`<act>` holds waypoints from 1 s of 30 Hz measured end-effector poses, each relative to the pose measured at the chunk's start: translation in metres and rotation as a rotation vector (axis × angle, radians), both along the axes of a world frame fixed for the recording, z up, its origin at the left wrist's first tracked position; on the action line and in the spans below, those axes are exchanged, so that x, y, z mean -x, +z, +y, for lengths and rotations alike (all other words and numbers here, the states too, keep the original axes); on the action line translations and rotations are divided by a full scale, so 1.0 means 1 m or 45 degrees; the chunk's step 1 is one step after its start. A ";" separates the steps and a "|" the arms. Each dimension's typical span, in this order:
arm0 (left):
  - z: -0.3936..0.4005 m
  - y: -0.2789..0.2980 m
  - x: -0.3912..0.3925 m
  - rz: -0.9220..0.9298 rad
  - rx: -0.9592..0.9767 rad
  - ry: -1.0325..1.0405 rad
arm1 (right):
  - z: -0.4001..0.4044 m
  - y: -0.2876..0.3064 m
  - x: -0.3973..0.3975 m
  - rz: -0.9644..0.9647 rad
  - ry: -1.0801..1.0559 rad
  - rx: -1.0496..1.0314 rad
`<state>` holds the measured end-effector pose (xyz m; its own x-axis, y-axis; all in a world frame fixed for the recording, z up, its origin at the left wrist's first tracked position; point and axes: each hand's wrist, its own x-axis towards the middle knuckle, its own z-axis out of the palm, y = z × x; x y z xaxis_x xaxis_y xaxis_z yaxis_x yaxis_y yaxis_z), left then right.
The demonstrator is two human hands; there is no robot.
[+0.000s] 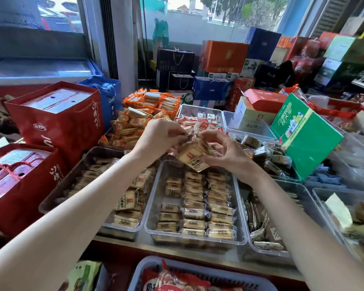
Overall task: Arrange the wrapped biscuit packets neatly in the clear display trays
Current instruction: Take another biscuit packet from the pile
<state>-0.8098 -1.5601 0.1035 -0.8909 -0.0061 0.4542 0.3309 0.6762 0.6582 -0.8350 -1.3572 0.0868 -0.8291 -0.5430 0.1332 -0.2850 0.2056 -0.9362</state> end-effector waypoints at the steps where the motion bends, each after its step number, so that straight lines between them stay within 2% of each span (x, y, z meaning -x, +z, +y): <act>1: 0.001 0.000 0.000 0.047 0.023 0.043 | 0.000 0.000 0.001 -0.014 -0.011 0.018; 5: 0.007 -0.005 -0.001 0.148 0.321 0.190 | -0.001 -0.001 0.004 -0.054 -0.035 0.050; 7: 0.007 -0.006 0.000 0.088 0.357 0.178 | 0.000 -0.002 0.006 -0.059 -0.034 0.027; 9: -0.001 -0.008 0.005 -0.107 0.255 0.050 | 0.003 -0.005 0.007 -0.044 -0.044 -0.032; 13: -0.016 -0.007 0.007 -0.621 -0.220 -0.393 | 0.004 -0.007 0.013 0.132 -0.156 -0.262; 14: -0.015 -0.008 0.007 -0.687 -0.271 -0.473 | 0.003 -0.006 0.014 0.176 -0.176 -0.318; 16: -0.008 -0.015 0.008 -0.691 -0.227 -0.530 | -0.001 -0.006 0.016 0.241 -0.194 -0.374; 21: -0.002 -0.028 0.022 -0.544 0.030 -0.404 | -0.007 -0.008 0.015 0.312 -0.136 -0.372; 23: -0.004 -0.030 0.023 -0.558 0.082 -0.392 | -0.006 -0.010 0.015 0.314 -0.117 -0.357; 25: -0.007 -0.032 0.021 -0.603 0.028 -0.392 | -0.003 -0.013 0.016 0.242 -0.090 -0.257; 28: -0.020 -0.036 0.017 -0.681 -0.331 -0.442 | 0.006 -0.016 0.016 -0.111 -0.124 0.225; 29: -0.025 -0.038 0.016 -0.699 -0.418 -0.464 | 0.010 -0.018 0.018 -0.154 -0.154 0.277; 30: -0.030 -0.040 0.016 -0.715 -0.449 -0.478 | 0.011 -0.019 0.018 -0.096 -0.197 0.205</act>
